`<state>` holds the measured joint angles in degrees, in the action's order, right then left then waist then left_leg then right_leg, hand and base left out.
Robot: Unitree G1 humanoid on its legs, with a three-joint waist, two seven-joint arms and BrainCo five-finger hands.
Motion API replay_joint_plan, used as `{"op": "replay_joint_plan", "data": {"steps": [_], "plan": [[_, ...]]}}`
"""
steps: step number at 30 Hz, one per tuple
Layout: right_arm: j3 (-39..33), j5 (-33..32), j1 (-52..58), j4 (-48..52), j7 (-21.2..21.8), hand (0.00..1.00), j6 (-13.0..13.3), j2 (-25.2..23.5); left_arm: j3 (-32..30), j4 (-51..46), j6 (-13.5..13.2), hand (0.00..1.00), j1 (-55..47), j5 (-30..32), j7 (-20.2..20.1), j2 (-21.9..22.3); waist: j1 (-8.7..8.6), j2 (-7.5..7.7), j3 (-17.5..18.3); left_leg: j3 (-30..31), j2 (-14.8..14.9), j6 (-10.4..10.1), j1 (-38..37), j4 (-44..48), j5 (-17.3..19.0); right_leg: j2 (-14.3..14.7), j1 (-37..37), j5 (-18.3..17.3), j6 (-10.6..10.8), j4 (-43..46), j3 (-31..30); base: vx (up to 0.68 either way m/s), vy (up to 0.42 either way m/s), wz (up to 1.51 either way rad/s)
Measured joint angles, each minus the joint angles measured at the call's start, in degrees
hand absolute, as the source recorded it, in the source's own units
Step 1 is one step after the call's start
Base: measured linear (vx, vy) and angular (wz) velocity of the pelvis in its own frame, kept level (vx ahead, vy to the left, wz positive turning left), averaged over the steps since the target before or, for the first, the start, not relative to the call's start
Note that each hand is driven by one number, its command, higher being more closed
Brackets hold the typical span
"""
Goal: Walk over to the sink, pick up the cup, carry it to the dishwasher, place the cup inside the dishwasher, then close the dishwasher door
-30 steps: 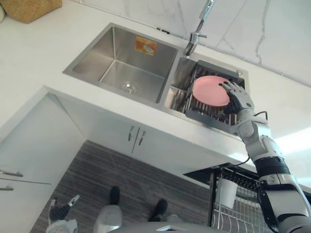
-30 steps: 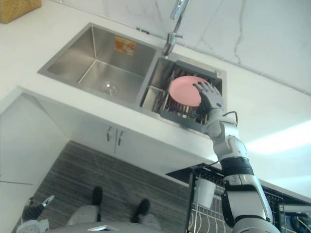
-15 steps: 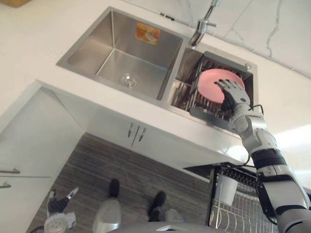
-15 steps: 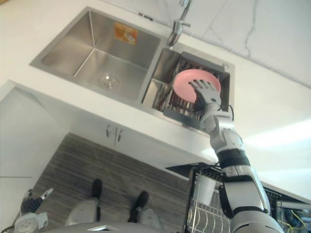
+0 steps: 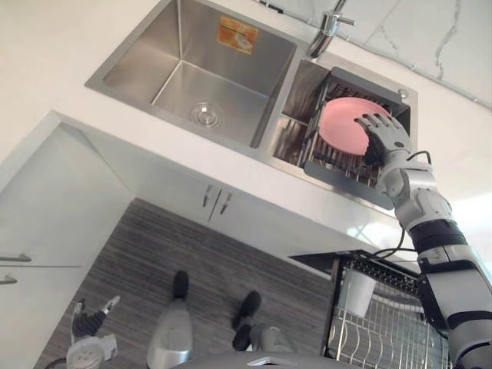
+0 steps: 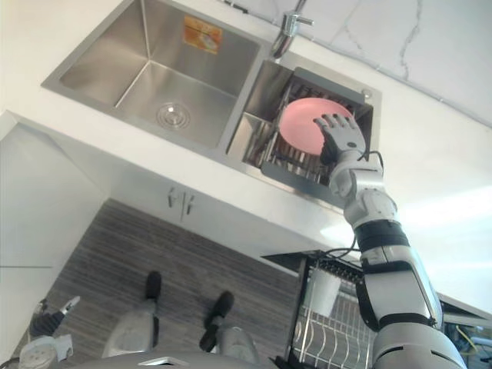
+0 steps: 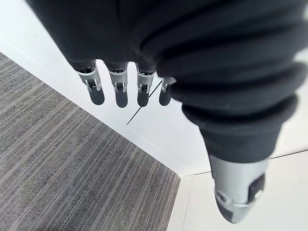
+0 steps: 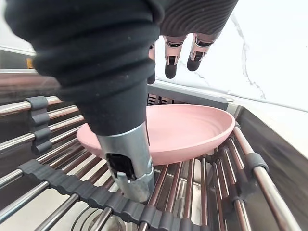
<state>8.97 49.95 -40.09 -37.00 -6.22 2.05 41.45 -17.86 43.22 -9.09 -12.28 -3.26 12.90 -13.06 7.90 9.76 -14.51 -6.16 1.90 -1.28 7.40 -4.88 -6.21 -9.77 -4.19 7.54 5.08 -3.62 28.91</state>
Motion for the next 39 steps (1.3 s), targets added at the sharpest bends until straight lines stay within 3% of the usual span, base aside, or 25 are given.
{"op": "replay_joint_plan", "data": {"steps": [11,34,35,39], "plan": [[2.06,-0.21,-3.97,-2.34,1.45,0.00,-1.22,2.35,0.01,-2.18,0.03,0.00,1.47,-1.20,-0.75,-0.72,1.07,-0.29,-2.81,-0.02,0.16,-0.02,1.78,0.34,-0.47,0.15,-1.74,0.34,-0.35,-0.03,0.05,0.04,0.002,0.00],[4.52,-0.54,-10.99,-4.73,4.77,0.00,-1.30,4.96,2.17,-4.29,-0.80,0.00,1.55,-4.48,-1.14,-1.06,1.56,-3.11,-6.28,0.30,0.01,-0.02,3.58,0.37,-0.68,0.09,-3.29,0.38,-0.32,-0.26,0.37,0.06,0.004,0.01],[4.55,-0.54,-10.99,-4.74,4.77,1.00,-1.30,5.04,2.29,-4.30,-0.88,0.00,1.55,-4.48,-1.19,-1.03,1.58,-3.18,-6.34,0.30,0.00,-0.02,3.58,0.37,-0.68,0.08,-3.29,0.38,-0.33,-0.26,0.37,0.06,0.010,0.00],[5.02,-0.55,-11.52,-4.81,4.75,1.00,-1.54,5.21,2.31,-4.29,-0.94,0.00,1.55,-4.56,-1.23,-1.03,1.53,-3.62,-6.71,0.29,0.02,0.02,3.58,0.36,-0.74,0.09,-3.33,0.39,-0.34,-0.19,0.35,0.04,0.009,0.00]]}}
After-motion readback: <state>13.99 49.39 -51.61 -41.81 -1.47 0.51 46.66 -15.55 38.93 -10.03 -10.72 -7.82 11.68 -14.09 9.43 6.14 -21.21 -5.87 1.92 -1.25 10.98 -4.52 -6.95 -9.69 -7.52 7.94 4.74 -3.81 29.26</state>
